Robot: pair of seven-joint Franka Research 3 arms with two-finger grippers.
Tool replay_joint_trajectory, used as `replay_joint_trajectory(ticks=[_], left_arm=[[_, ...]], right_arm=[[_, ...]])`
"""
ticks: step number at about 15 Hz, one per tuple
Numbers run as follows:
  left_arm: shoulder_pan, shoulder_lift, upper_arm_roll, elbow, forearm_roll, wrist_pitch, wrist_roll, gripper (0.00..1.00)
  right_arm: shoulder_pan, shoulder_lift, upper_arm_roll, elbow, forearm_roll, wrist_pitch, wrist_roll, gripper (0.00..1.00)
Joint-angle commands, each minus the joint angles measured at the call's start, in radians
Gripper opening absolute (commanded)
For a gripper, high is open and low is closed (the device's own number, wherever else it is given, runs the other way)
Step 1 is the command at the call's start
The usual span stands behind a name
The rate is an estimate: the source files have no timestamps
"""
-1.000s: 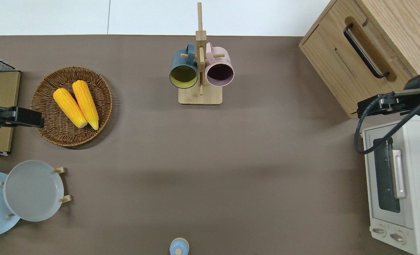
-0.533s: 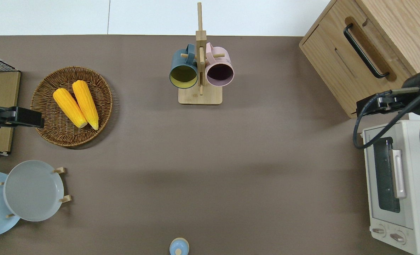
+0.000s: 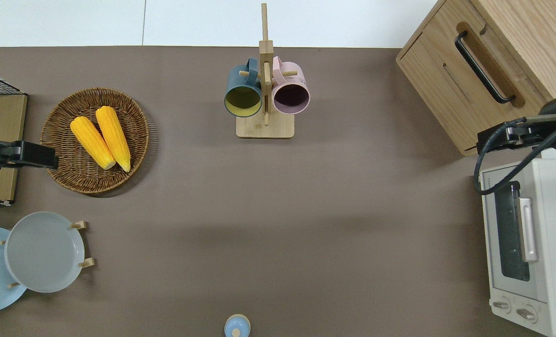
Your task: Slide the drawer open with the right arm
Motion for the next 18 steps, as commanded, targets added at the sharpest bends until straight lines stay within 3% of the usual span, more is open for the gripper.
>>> replay_joint_trajectory(ticks=[1,3,6,13,15,18], left_arm=[[-0.017,0.013,0.017,0.02,0.012,0.0,0.008,1.0],[-0.017,0.013,0.017,0.02,0.012,0.0,0.008,1.0],[-0.017,0.013,0.017,0.02,0.012,0.0,0.008,1.0],[-0.017,0.013,0.017,0.02,0.012,0.0,0.008,1.0],[-0.017,0.013,0.017,0.02,0.012,0.0,0.008,1.0],[-0.017,0.013,0.017,0.02,0.012,0.0,0.008,1.0]], right_arm=[[0.009,0.012,0.012,0.022,-0.031,-0.016,-0.006,0.987],[0.015,0.012,0.021,0.022,-0.082,-0.015,-0.004,0.987],[0.078,0.018,0.021,0.022,-0.212,-0.016,-0.001,0.985],[0.167,0.074,0.027,0.018,-0.428,-0.021,0.117,0.985],[0.181,0.095,0.053,0.015,-0.514,-0.021,0.157,0.985],[0.184,0.133,0.131,0.005,-0.674,-0.035,0.222,0.985]])
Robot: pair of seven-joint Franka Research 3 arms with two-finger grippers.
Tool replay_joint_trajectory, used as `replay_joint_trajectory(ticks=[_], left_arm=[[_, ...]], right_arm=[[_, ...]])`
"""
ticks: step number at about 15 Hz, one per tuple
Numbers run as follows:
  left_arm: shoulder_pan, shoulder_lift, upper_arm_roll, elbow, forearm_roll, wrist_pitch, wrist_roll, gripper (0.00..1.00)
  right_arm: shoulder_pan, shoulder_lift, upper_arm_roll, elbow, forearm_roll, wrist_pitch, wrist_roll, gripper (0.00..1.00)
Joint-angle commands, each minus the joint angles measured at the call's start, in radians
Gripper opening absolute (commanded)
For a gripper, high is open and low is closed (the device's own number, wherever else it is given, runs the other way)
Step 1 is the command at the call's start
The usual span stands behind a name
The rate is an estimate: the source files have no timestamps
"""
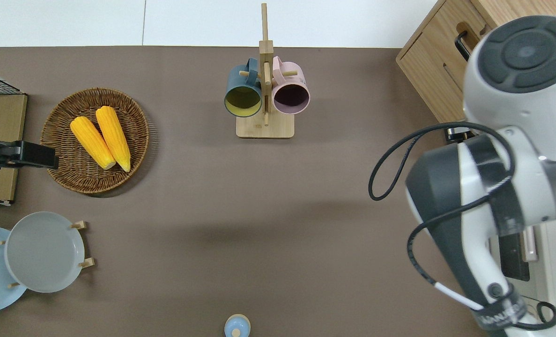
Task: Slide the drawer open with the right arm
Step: 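Reach the right gripper up toward the black drawer handle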
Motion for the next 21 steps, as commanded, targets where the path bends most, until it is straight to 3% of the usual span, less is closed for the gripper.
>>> replay_joint_trajectory(ticks=[1,5,13,21], left_arm=[[-0.017,0.013,0.017,0.02,0.012,0.0,0.008,1.0],[-0.017,0.013,0.017,0.02,0.012,0.0,0.008,1.0],[-0.017,0.013,0.017,0.02,0.012,0.0,0.008,1.0],[-0.017,0.013,0.017,0.02,0.012,0.0,0.008,1.0]], right_arm=[[0.008,0.054,0.082,-0.007,-0.185,-0.032,0.091,0.985],[0.024,0.092,0.131,-0.064,-0.352,-0.032,0.144,0.985],[0.031,0.201,0.133,-0.074,-0.633,-0.01,0.141,0.985],[0.002,0.279,0.13,-0.086,-0.867,0.118,0.138,0.985]])
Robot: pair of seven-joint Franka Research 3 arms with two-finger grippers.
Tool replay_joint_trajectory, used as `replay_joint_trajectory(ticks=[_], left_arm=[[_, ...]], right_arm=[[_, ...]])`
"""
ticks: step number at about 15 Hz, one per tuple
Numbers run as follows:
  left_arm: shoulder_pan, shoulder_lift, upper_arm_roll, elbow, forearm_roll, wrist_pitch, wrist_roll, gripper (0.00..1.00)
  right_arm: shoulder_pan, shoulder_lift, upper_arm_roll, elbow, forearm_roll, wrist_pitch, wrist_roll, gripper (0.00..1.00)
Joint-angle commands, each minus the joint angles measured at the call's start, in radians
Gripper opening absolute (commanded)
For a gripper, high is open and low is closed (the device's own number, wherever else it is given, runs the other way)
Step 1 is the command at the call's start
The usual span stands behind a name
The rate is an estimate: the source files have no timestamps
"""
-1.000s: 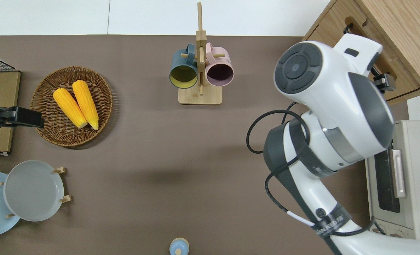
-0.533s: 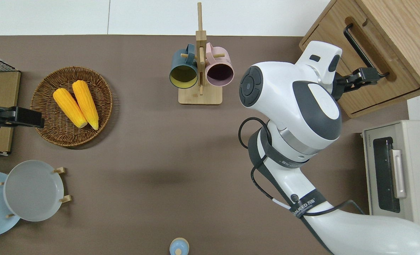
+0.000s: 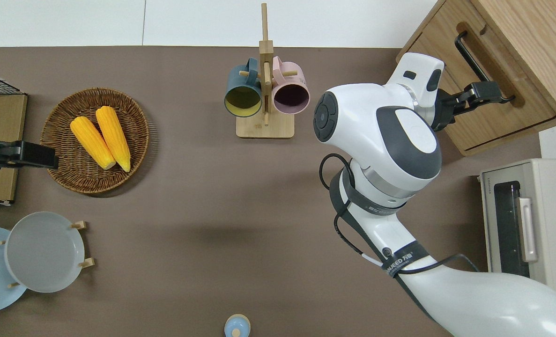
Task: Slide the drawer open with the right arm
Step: 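Reach the right gripper up toward the black drawer handle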
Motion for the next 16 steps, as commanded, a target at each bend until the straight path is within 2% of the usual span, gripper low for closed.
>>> replay_joint_trajectory(ticks=[1,4,7,9,11,16], left_arm=[[-0.017,0.013,0.017,0.02,0.012,0.0,0.008,1.0],[-0.017,0.013,0.017,0.02,0.012,0.0,0.008,1.0],[-0.017,0.013,0.017,0.02,0.012,0.0,0.008,1.0],[-0.017,0.013,0.017,0.02,0.012,0.0,0.008,1.0],[-0.017,0.013,0.017,0.02,0.012,0.0,0.008,1.0],[-0.017,0.013,0.017,0.02,0.012,0.0,0.008,1.0]], right_arm=[[-0.033,0.03,0.01,-0.012,-0.119,0.071,-0.001,0.985],[-0.047,0.042,0.006,-0.015,-0.19,0.121,-0.001,0.985],[-0.059,0.064,0.003,-0.018,-0.262,0.137,-0.001,0.985],[-0.067,0.071,0.001,-0.042,-0.306,0.152,0.004,0.983],[-0.071,0.073,0.001,-0.087,-0.389,0.152,0.015,0.979],[-0.085,0.091,0.0,-0.093,-0.446,0.152,0.021,0.977]])
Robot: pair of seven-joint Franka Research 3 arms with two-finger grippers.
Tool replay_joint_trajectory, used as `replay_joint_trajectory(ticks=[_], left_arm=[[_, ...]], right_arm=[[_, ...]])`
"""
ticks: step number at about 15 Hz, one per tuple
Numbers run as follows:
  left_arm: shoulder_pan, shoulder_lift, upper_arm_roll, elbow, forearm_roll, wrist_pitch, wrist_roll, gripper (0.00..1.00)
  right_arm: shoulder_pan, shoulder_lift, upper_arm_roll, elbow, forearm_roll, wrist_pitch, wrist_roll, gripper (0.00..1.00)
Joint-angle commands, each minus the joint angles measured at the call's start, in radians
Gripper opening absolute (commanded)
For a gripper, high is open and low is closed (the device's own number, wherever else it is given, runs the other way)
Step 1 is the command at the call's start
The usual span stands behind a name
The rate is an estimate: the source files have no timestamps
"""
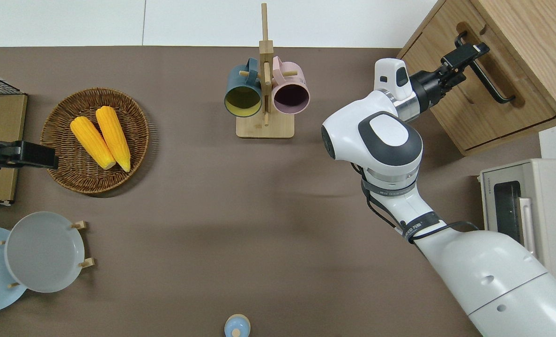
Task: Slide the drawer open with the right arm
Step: 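Close the right gripper around the black drawer handle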
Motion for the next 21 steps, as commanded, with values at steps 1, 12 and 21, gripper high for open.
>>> replay_joint_trajectory(ticks=[1,12,21], left_arm=[[-0.017,0.013,0.017,0.02,0.012,0.0,0.008,1.0],[-0.017,0.013,0.017,0.02,0.012,0.0,0.008,1.0],[-0.017,0.013,0.017,0.02,0.012,0.0,0.008,1.0]], right_arm=[[-0.029,0.007,0.005,-0.019,-0.064,0.02,0.035,0.973],[-0.001,0.003,0.031,-0.017,-0.036,-0.072,0.038,0.327],[-0.015,-0.002,0.031,-0.017,-0.026,-0.075,0.015,0.153]])
